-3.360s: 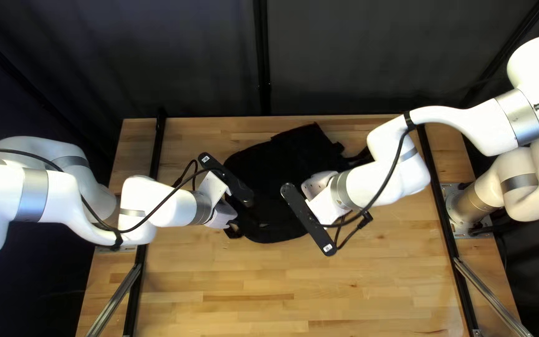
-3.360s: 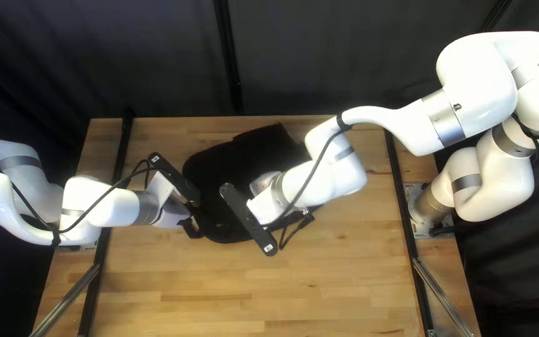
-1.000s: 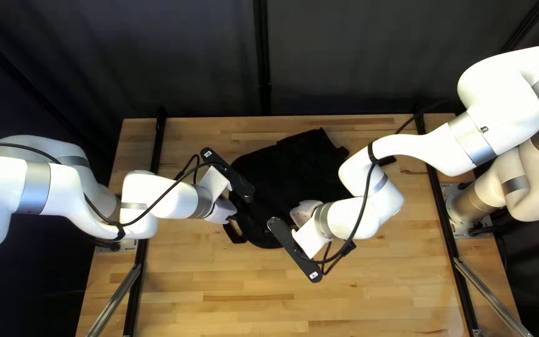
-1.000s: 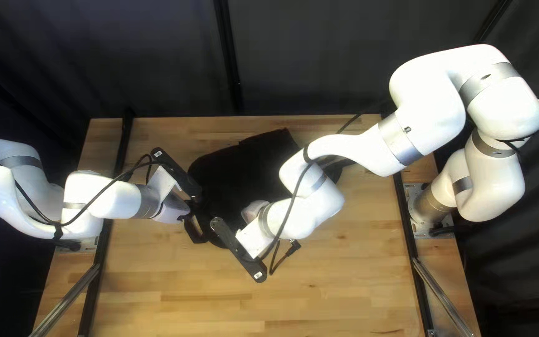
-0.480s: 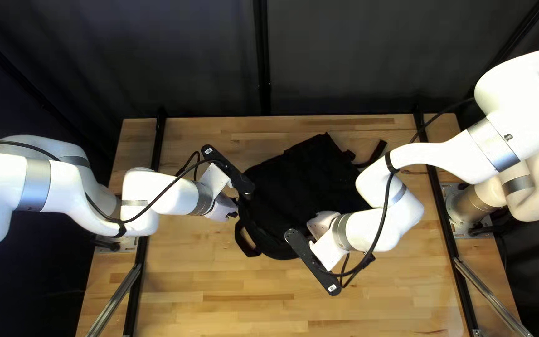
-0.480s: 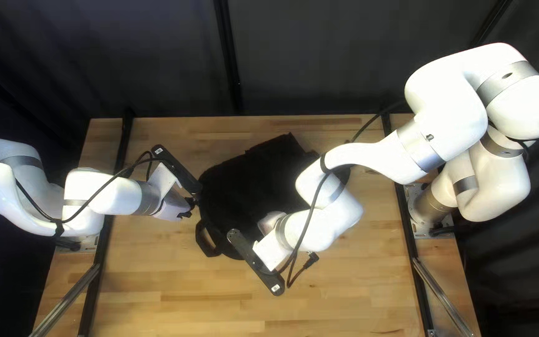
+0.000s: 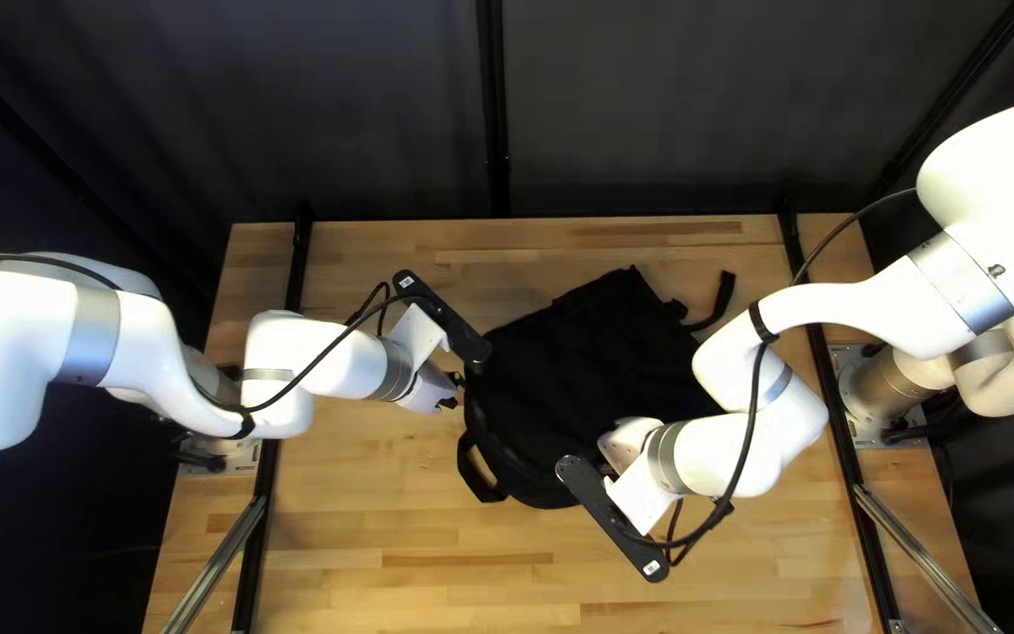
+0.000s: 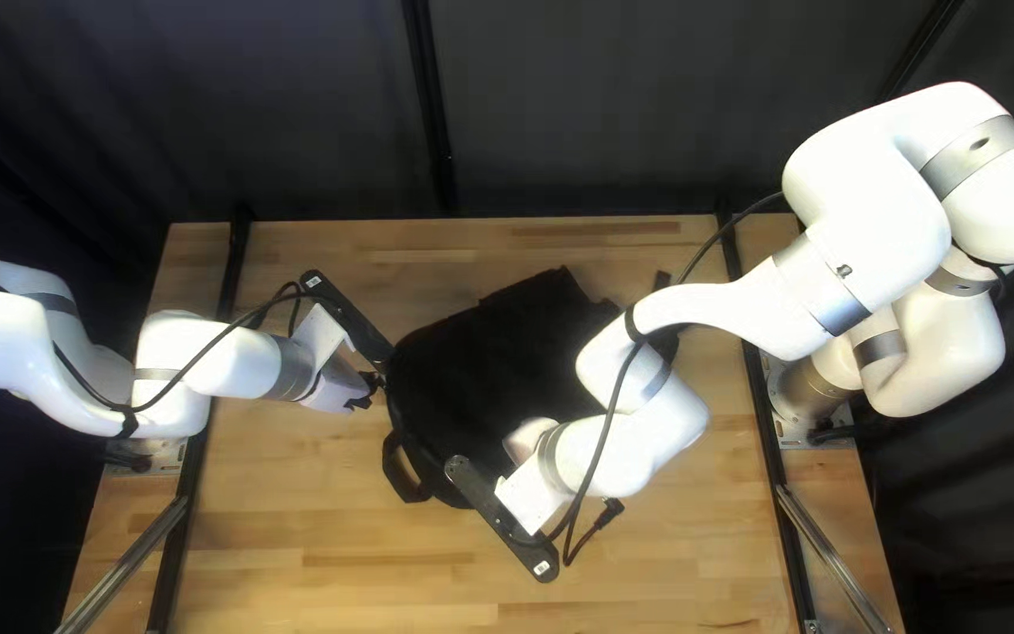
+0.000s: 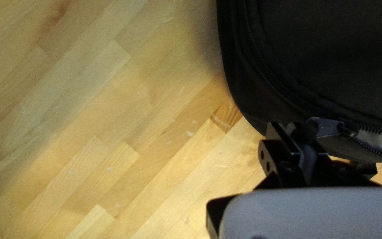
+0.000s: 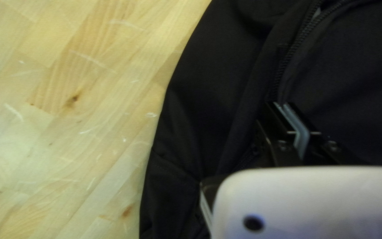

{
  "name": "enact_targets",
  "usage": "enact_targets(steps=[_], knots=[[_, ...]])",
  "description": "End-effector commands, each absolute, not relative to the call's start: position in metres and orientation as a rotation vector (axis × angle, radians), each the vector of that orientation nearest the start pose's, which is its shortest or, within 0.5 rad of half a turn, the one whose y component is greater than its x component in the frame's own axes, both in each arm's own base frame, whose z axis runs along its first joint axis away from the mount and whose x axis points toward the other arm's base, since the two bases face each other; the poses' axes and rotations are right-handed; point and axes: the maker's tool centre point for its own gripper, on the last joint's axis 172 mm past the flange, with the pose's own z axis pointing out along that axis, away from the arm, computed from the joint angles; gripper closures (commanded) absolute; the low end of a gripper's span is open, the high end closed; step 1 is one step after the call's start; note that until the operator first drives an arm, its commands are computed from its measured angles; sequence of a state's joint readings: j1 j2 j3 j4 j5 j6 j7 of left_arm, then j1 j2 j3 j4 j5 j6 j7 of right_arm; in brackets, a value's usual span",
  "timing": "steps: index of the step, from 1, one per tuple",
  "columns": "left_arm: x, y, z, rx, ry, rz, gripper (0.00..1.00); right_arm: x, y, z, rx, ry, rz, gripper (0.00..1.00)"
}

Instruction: Remove a lunch box from a kids backpack

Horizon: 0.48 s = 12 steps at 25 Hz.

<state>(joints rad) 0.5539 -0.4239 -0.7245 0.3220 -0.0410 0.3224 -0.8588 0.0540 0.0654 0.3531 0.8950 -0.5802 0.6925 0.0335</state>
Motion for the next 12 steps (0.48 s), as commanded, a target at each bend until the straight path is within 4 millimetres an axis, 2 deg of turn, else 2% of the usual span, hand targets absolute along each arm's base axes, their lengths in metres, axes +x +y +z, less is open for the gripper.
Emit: enact_targets(steps=[1,12], knots=[[0.392,-0.001,0.111,-2.826,-1.056,-0.614,1.0,0.484,0.15,0.134,-3.172,-1.35,-0.371,1.0],[0.399,0.012,0.113,-2.856,-1.016,-0.578,1.0,0.47,0.155,0.134,-3.158,-1.365,-0.335,1.0]])
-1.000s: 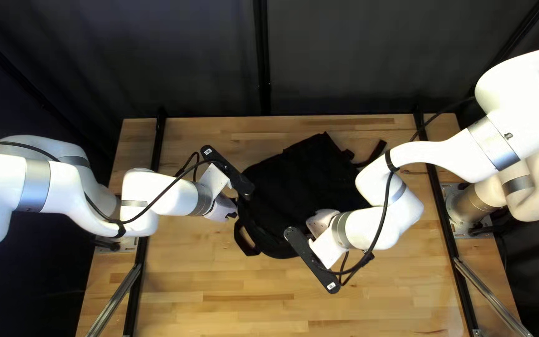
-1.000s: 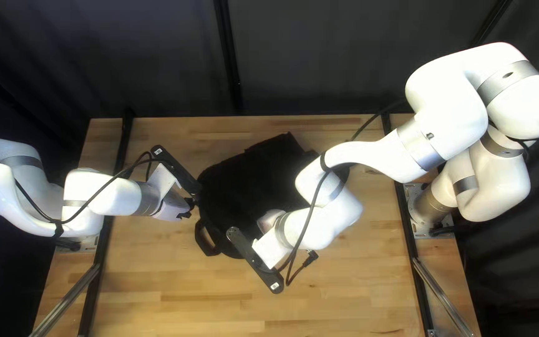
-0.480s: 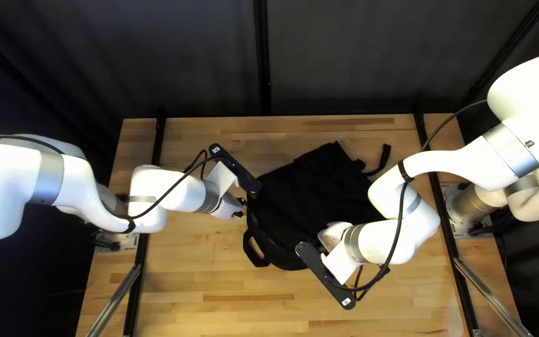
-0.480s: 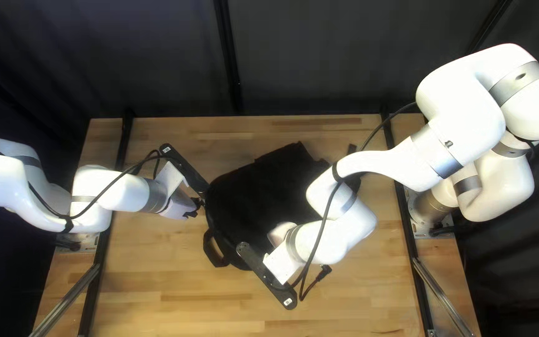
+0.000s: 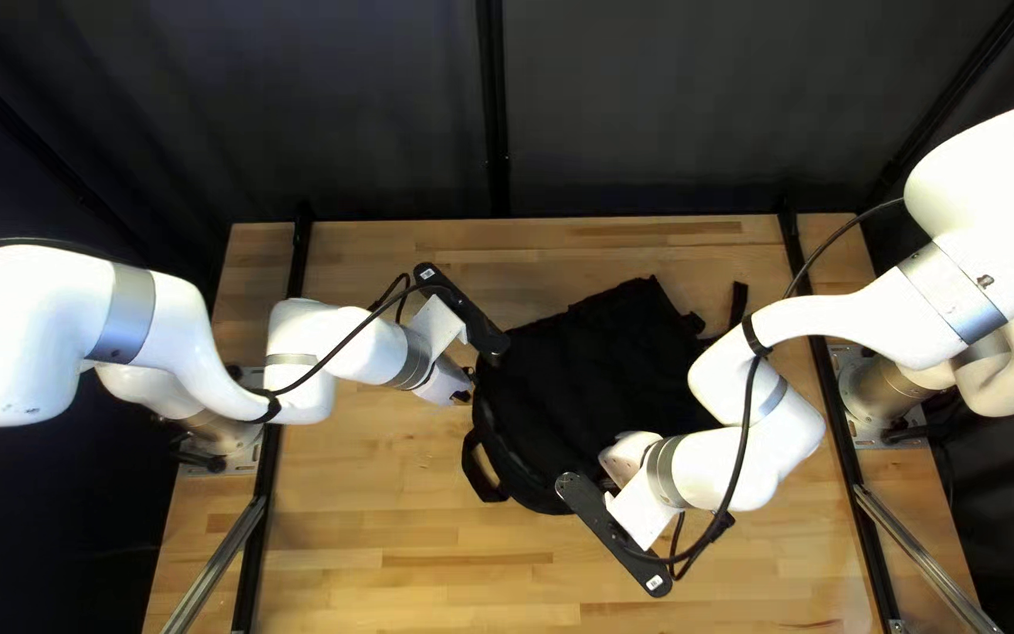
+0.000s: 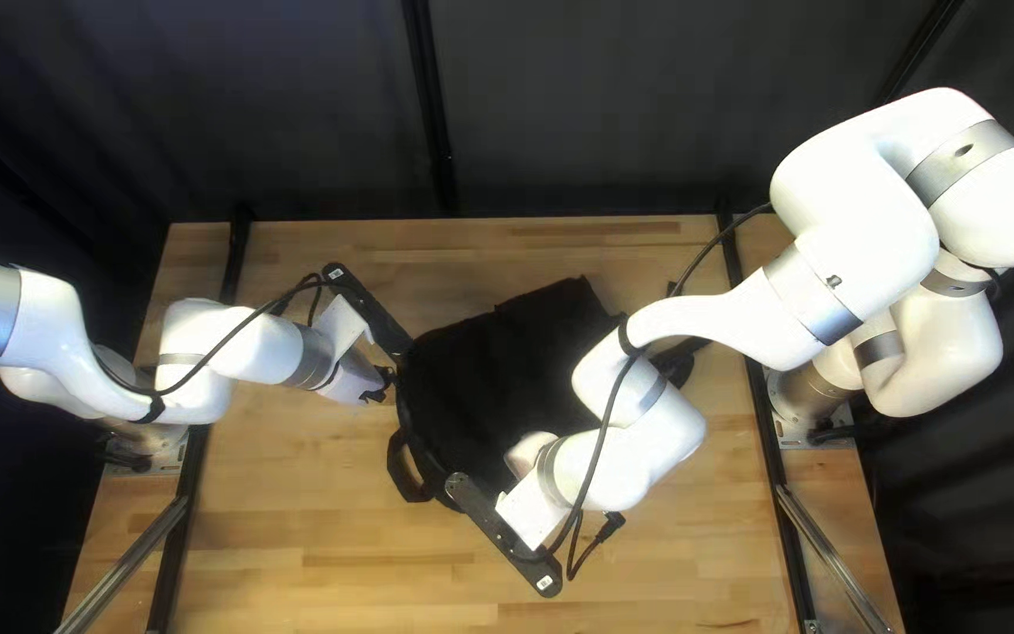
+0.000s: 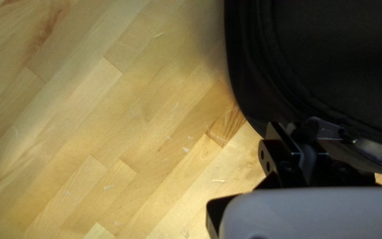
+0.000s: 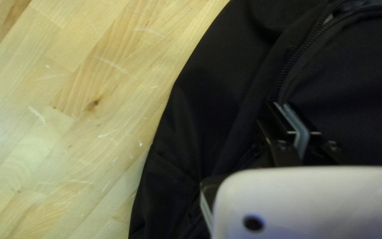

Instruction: Remove a lunch box from a kids backpack

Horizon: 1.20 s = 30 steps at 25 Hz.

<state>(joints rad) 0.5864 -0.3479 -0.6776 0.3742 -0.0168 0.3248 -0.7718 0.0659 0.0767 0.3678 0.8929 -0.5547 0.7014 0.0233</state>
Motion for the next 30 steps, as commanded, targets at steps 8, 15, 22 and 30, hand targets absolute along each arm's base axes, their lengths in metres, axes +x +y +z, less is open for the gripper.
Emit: enact_targets(steps=[8,15,22,30], knots=[[0.401,0.001,0.115,-2.861,-1.013,-0.588,1.0,0.465,0.172,0.175,-3.3,-1.289,-0.393,0.0],[0.409,-0.006,0.119,-2.873,-1.001,-0.585,1.0,0.476,0.162,0.178,-3.411,-1.099,-0.437,0.0],[0.411,-0.008,0.118,-2.885,-0.989,-0.531,1.0,0.476,0.162,0.178,-3.411,-1.099,-0.437,0.0],[0.431,-0.008,0.118,-2.924,-0.971,-0.444,1.0,0.476,0.162,0.178,-3.411,-1.099,-0.437,0.0]])
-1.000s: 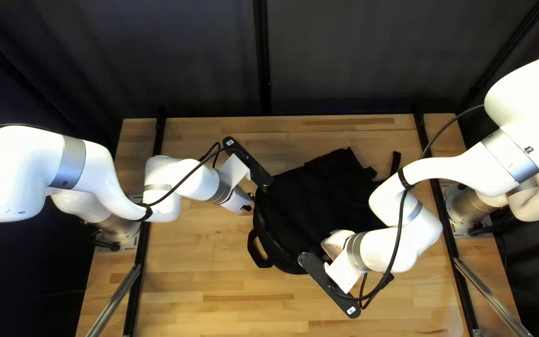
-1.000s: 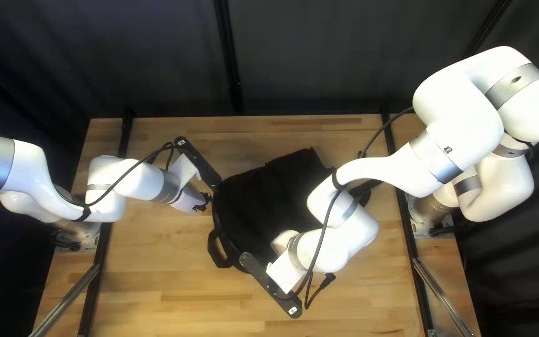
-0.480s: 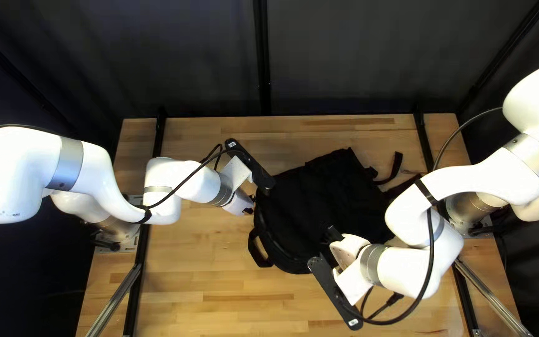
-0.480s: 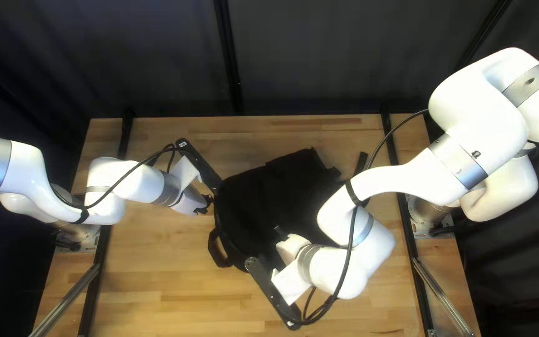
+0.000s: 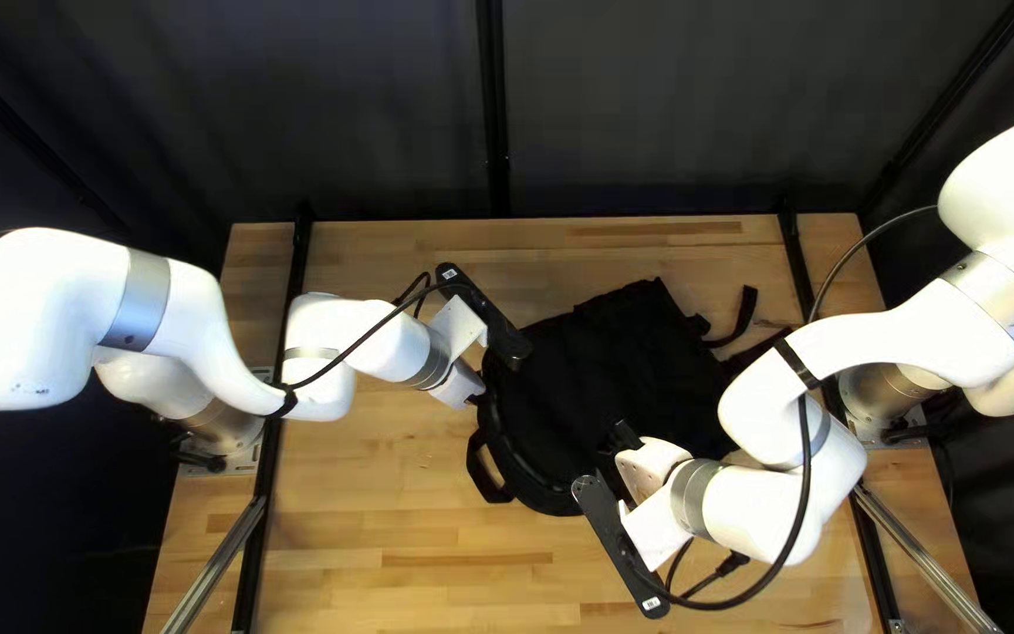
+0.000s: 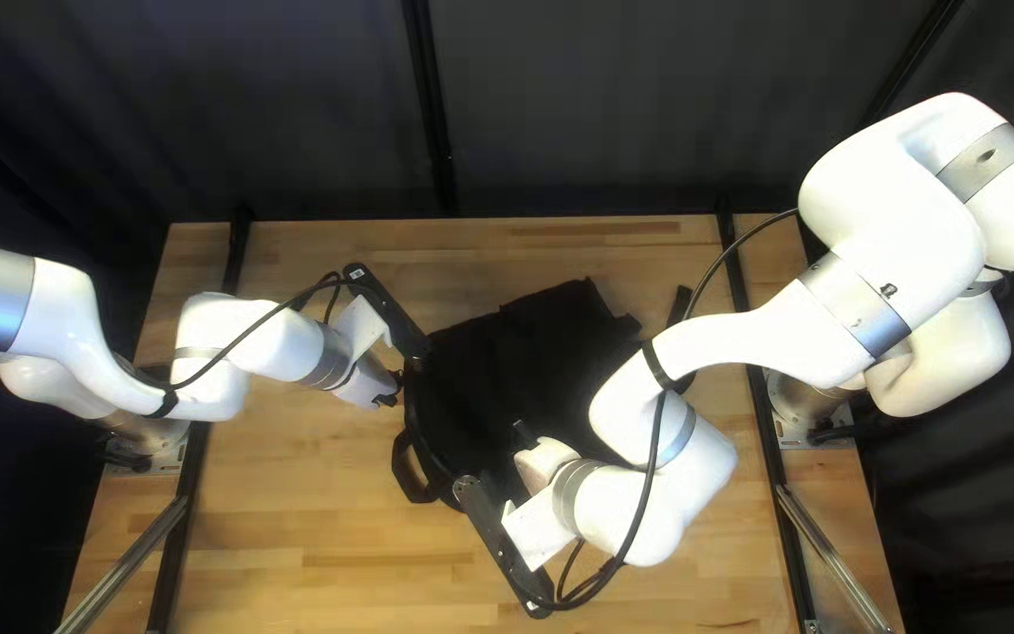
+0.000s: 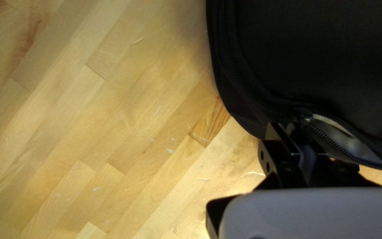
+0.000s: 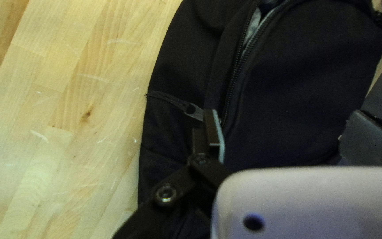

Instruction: Remove a lunch box from a kids backpack

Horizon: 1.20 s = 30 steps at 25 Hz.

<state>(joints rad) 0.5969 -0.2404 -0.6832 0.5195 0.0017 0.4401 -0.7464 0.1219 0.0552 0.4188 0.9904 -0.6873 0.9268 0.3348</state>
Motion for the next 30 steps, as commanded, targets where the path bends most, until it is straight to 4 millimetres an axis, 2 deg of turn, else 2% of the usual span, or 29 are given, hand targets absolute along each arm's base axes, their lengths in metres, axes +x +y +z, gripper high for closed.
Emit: enact_targets(steps=[1,8,11,15,20,29,30], knots=[[0.432,-0.009,0.119,-2.926,-0.964,-0.437,1.0,0.477,0.167,0.175,-3.416,-1.161,-0.453,0.0],[0.429,-0.007,0.12,-2.93,-0.939,-0.422,1.0,0.528,0.201,0.179,-3.627,-1.101,-0.464,0.0],[0.428,-0.007,0.12,-2.928,-0.935,-0.423,1.0,0.545,0.213,0.17,-3.728,-1.057,-0.467,0.0],[0.429,-0.008,0.119,-2.931,-0.93,-0.425,1.0,0.555,0.219,0.152,-3.802,-1.008,-0.487,0.0],[0.428,-0.011,0.117,-2.933,-0.932,-0.425,1.0,0.557,0.212,0.124,-3.834,-0.94,-0.502,0.0],[0.428,-0.012,0.119,-2.936,-0.933,-0.429,1.0,0.551,0.174,0.112,-3.889,-0.841,-0.459,0.0],[0.429,-0.012,0.119,-2.935,-0.934,-0.43,1.0,0.552,0.17,0.11,-3.893,-0.836,-0.45,0.08]])
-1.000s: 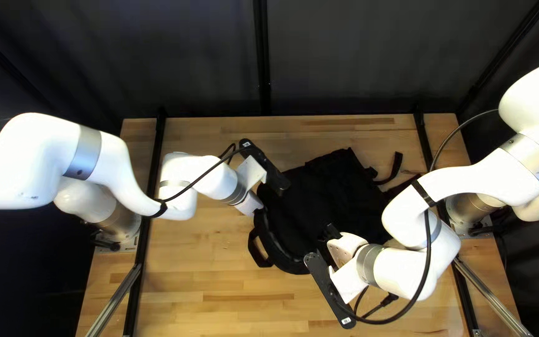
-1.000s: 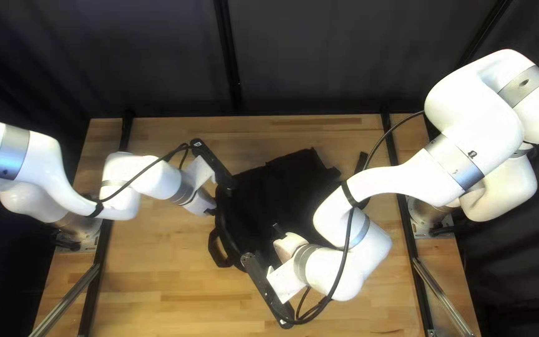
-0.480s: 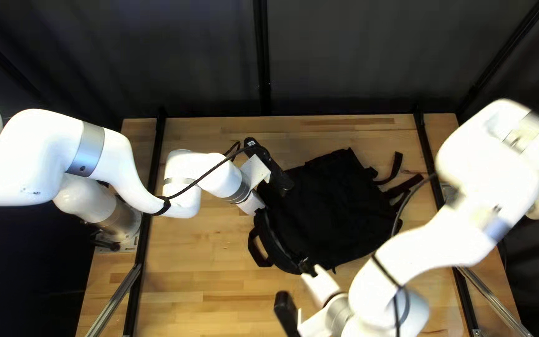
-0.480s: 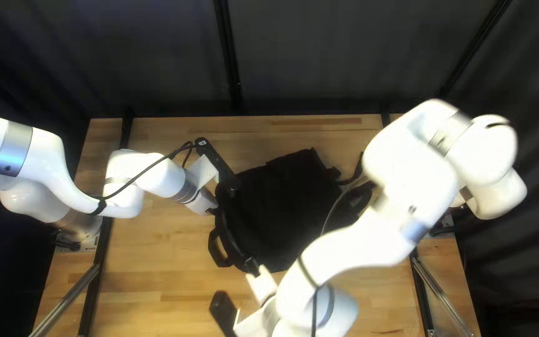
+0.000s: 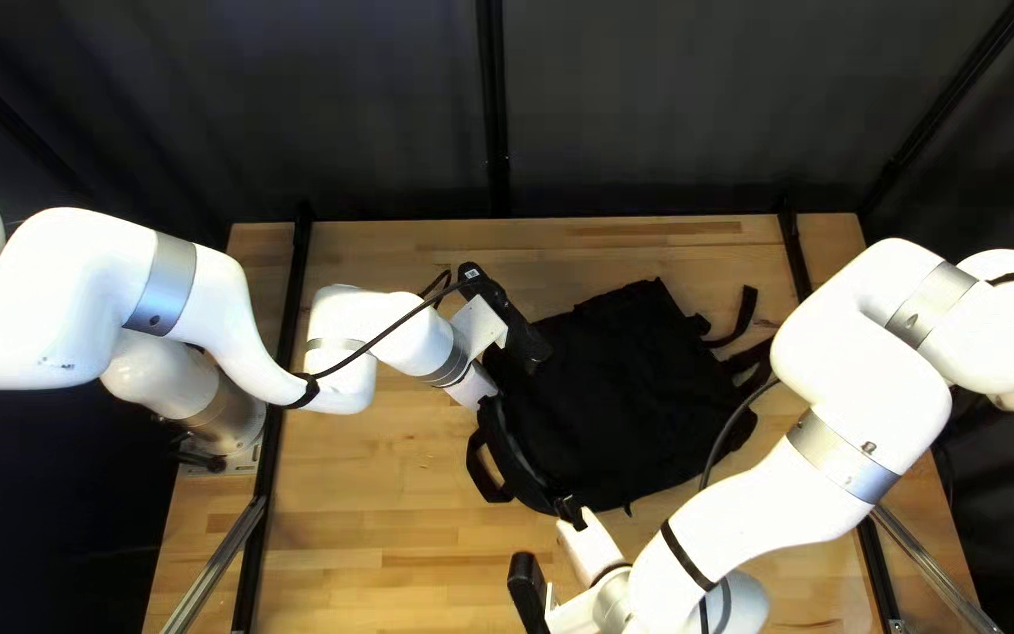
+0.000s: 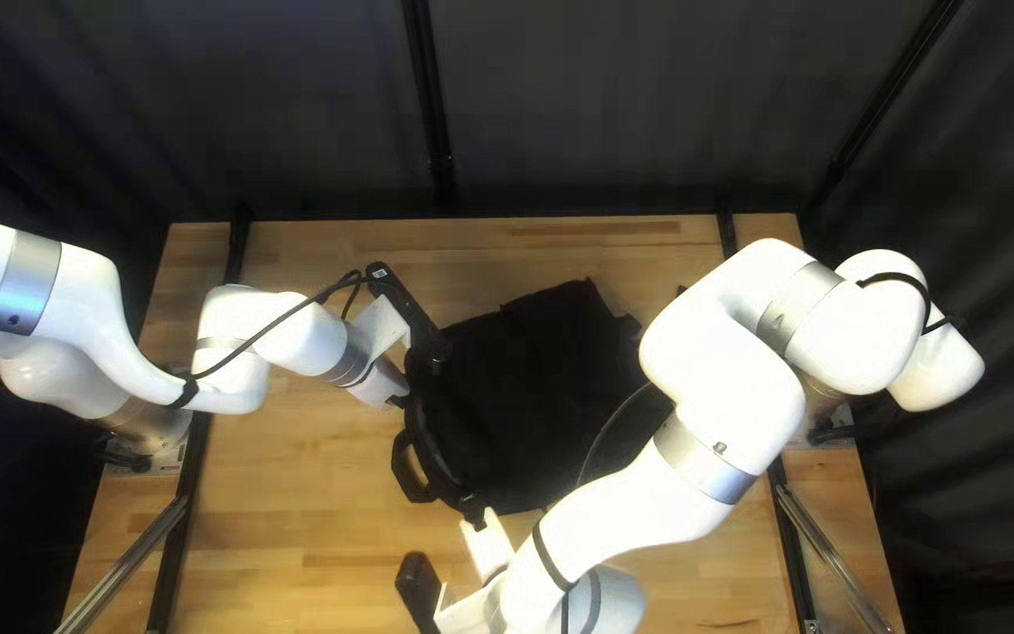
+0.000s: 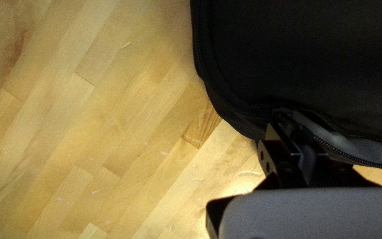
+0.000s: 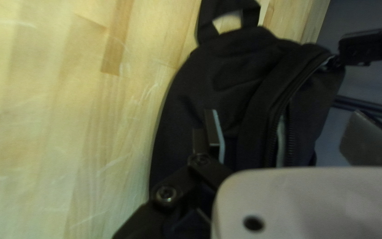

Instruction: Remove a lunch box from a kids backpack

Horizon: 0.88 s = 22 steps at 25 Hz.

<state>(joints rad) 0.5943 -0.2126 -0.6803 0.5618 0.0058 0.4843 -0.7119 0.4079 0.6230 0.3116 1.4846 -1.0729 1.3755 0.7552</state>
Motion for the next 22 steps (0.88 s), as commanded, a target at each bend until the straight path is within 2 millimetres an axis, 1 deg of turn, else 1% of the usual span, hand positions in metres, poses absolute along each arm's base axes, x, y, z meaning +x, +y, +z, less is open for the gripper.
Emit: enact_targets(steps=[1,2,5,7,9,14,18,22], knots=[[0.429,-0.012,0.119,-2.936,-0.934,-0.431,1.0,0.554,0.167,0.109,2.213,0.473,0.252,0.13],[0.429,-0.012,0.12,-2.936,-0.935,-0.431,1.0,0.556,0.166,0.108,2.214,0.472,0.249,1.0],[0.428,-0.012,0.119,-2.936,-0.936,-0.433,1.0,0.557,0.168,0.108,2.213,0.477,0.244,1.0],[0.427,-0.012,0.119,-2.936,-0.936,-0.434,1.0,0.554,0.172,0.109,2.215,0.485,0.243,1.0],[0.428,-0.011,0.119,-2.938,-0.938,-0.44,1.0,0.548,0.181,0.11,2.225,0.494,0.244,1.0],[0.444,-0.007,0.114,-2.96,-0.933,-0.439,1.0,0.536,0.196,0.112,2.278,0.524,0.229,1.0],[0.456,-0.008,0.114,-2.977,-0.924,-0.44,1.0,0.529,0.199,0.116,2.34,0.577,0.208,1.0],[0.459,-0.01,0.118,-2.988,-0.91,-0.446,1.0,0.517,0.199,0.125,2.407,0.666,0.158,1.0]])
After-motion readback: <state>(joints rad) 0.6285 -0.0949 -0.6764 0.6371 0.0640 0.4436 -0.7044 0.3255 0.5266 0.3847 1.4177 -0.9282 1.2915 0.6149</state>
